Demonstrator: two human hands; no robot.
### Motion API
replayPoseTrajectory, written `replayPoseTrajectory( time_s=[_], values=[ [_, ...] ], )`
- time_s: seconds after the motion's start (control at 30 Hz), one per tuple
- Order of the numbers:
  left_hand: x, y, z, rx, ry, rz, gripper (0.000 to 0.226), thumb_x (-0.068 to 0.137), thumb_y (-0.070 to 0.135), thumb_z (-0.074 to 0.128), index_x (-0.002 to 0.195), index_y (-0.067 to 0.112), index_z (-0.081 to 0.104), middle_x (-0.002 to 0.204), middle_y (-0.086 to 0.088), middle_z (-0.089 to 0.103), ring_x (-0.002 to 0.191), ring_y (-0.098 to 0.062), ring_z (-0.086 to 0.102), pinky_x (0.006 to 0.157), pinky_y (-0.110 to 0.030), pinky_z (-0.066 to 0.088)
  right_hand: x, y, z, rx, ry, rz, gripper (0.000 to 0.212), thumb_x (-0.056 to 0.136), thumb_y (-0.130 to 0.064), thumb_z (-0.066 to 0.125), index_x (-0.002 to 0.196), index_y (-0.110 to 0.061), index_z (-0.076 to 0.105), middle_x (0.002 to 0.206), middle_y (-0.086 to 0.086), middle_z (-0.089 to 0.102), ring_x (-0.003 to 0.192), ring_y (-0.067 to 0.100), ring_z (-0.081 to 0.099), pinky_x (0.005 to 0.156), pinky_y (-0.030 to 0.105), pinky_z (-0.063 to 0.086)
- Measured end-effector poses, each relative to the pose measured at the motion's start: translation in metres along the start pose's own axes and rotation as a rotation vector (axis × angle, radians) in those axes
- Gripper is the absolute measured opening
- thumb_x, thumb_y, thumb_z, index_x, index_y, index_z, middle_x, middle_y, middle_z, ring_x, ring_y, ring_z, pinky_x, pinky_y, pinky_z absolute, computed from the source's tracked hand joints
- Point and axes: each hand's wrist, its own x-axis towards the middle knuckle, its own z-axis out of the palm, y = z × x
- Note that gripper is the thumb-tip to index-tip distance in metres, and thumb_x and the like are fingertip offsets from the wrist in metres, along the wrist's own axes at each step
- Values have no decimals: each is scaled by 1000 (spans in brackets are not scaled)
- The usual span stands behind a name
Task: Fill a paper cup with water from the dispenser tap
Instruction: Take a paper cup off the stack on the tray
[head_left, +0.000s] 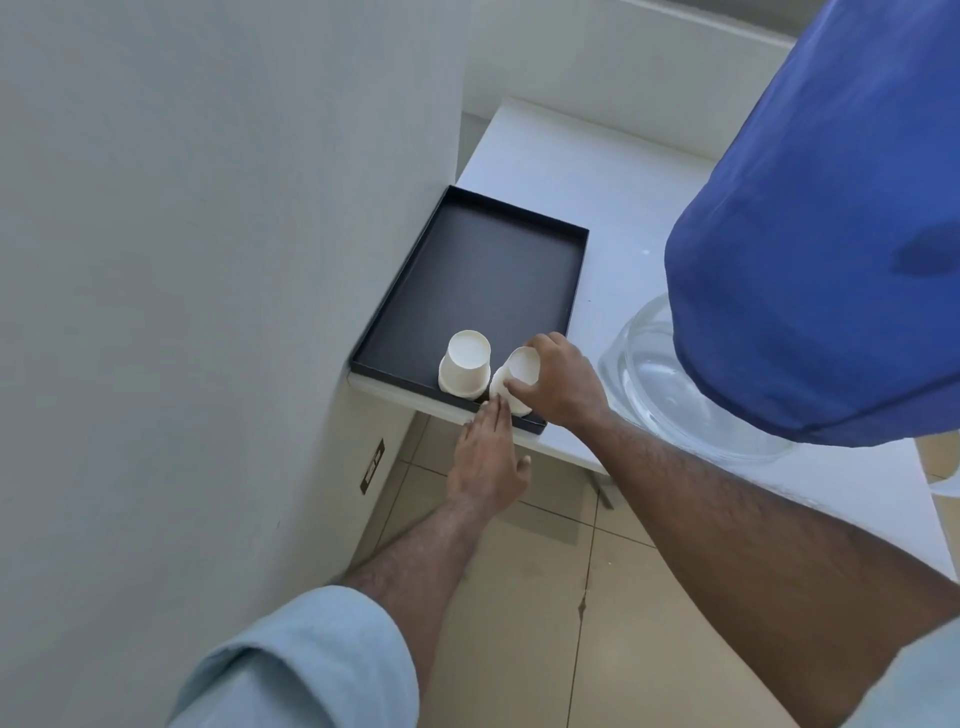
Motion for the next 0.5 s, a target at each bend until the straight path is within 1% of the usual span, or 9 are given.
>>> replayPoseTrajectory(
  time_s=[0.07,0.17,0.27,0.4,0.5],
  values=[
    [2,2,1,21,3,14,85,92,36,54,155,3,6,166,-10,11,153,-20,10,124,-39,15,-1,-1,-3,20,47,-24,52,82,-39,71,123,-10,59,117,8,60,100,31,62,84,40,52],
    [2,3,2,12,4,-12,85,92,36,54,155,3,8,166,-10,11,153,-20,10,124,-40,15,-3,-3,-4,48,120,-47,52,82,-37,70,126,-9,60,115,10,60,98,32,63,82,40,53],
    [-2,3,4,20,-9,-27,84,93,36,53,155,3,7,166,-10,11,153,-20,9,124,-42,14,-5,-4,-2,62,133,-53,56,85,-38,68,132,-9,58,118,11,59,100,32,63,84,41,53],
    [-3,-1,5,45,17,-39,83,93,37,52,155,3,8,165,-10,13,153,-20,10,124,-44,15,-7,-1,0,82,151,-50,55,88,-40,65,133,-10,57,116,12,59,99,32,63,83,41,53],
    [-3,-1,6,71,25,-23,83,93,38,51,154,3,9,165,-10,15,152,-21,11,123,-45,17,-6,1,1,104,163,-27,55,89,-41,63,134,-10,56,118,12,59,101,31,62,82,37,49]
  ],
)
